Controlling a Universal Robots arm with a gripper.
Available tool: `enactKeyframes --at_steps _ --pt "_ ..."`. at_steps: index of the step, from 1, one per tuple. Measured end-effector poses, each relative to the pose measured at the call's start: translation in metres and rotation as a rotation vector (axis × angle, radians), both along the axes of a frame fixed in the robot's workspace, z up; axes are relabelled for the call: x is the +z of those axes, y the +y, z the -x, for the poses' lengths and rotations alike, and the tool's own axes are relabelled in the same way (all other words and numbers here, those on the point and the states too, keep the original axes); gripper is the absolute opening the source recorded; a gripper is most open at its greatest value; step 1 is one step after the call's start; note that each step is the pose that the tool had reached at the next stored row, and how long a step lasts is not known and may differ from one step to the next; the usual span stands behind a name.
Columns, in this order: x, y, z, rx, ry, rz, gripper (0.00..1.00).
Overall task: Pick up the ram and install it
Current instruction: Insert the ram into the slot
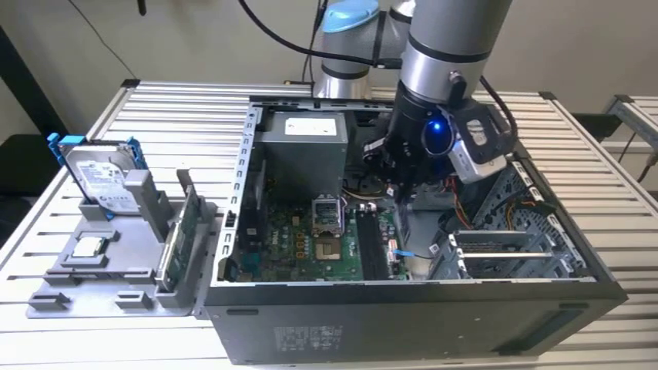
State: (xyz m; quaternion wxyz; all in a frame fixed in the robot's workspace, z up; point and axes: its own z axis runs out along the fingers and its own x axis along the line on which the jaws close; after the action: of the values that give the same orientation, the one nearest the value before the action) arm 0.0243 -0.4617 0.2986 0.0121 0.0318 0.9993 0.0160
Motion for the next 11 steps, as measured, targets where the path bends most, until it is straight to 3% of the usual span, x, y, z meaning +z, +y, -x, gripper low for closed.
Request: enactKeyframes --at_steps 11 --pt "-0.0200 0.0000 0.0000 0.000 -0.0022 0.0003 0.14"
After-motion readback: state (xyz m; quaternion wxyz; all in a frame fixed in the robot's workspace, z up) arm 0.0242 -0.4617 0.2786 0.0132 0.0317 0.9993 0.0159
